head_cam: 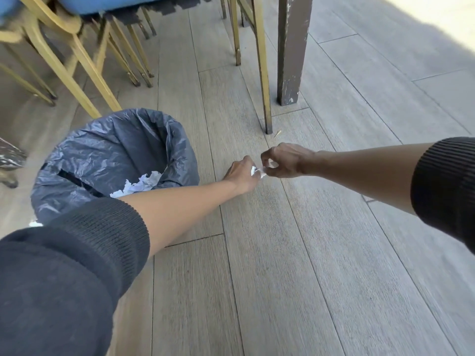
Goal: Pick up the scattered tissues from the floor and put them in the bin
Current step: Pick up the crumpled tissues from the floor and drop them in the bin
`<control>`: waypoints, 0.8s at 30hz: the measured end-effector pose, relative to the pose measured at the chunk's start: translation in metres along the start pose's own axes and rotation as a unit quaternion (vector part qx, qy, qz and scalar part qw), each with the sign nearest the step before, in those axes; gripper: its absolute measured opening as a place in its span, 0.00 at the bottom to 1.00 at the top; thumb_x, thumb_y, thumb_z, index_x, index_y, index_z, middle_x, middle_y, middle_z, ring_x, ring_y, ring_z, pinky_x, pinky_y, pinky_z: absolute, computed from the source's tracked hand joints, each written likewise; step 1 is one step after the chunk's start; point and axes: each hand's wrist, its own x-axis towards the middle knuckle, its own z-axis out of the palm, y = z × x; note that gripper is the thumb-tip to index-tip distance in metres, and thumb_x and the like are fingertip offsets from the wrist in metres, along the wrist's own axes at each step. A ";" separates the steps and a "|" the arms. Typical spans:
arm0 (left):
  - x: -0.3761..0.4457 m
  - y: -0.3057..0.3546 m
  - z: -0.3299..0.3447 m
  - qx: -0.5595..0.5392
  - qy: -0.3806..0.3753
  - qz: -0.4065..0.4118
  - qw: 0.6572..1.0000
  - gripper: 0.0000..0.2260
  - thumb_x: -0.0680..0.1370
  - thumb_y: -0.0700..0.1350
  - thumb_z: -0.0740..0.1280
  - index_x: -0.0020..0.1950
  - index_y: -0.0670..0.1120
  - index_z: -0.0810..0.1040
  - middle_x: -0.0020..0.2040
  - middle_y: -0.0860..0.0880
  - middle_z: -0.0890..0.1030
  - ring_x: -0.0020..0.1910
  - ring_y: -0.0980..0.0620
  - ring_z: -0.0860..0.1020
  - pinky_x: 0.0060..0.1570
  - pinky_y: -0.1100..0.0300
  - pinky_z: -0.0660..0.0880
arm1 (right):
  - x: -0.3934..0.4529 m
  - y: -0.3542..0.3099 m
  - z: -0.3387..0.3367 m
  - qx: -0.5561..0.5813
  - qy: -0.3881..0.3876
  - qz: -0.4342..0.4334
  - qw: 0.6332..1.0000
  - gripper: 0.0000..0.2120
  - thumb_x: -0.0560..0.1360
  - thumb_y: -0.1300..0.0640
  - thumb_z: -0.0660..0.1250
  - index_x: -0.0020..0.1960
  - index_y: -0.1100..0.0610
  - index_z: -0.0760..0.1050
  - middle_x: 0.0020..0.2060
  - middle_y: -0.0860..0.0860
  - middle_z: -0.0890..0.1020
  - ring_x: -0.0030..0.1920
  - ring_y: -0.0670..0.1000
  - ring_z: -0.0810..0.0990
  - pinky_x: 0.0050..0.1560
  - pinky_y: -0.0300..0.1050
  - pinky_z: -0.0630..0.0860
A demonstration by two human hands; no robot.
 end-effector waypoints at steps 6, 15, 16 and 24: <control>-0.019 0.030 -0.039 0.002 0.021 0.043 0.999 0.14 0.83 0.51 0.60 0.56 0.43 0.77 0.50 0.45 0.78 0.45 0.47 0.77 0.36 0.58 0.69 | -0.031 0.000 -0.038 -0.061 0.036 0.052 0.996 0.14 0.81 0.47 0.61 0.49 0.57 0.76 0.38 0.50 0.76 0.37 0.53 0.75 0.33 0.45 0.69; -0.061 0.059 -0.113 0.019 0.094 0.052 0.994 0.19 0.80 0.52 0.64 0.31 0.47 0.69 0.29 0.49 0.71 0.29 0.49 0.71 0.31 0.58 0.64 | -0.048 -0.037 -0.088 0.009 0.150 0.109 0.983 0.22 0.79 0.46 0.61 0.32 0.58 0.71 0.28 0.53 0.76 0.29 0.55 0.76 0.28 0.43 0.69; -0.064 0.059 -0.122 0.020 0.106 0.049 0.993 0.18 0.79 0.52 0.64 0.31 0.47 0.71 0.30 0.49 0.73 0.30 0.50 0.72 0.31 0.58 0.65 | -0.046 -0.046 -0.094 0.049 0.163 0.116 0.979 0.22 0.79 0.46 0.61 0.32 0.59 0.71 0.27 0.54 0.77 0.29 0.55 0.76 0.28 0.44 0.71; -0.105 0.018 -0.185 0.034 0.188 0.003 0.982 0.16 0.80 0.51 0.62 0.36 0.43 0.73 0.41 0.43 0.78 0.42 0.43 0.74 0.37 0.57 0.64 | -0.023 -0.134 -0.129 0.189 0.190 0.102 0.958 0.19 0.76 0.46 0.60 0.44 0.61 0.79 0.36 0.57 0.82 0.37 0.57 0.82 0.40 0.54 0.82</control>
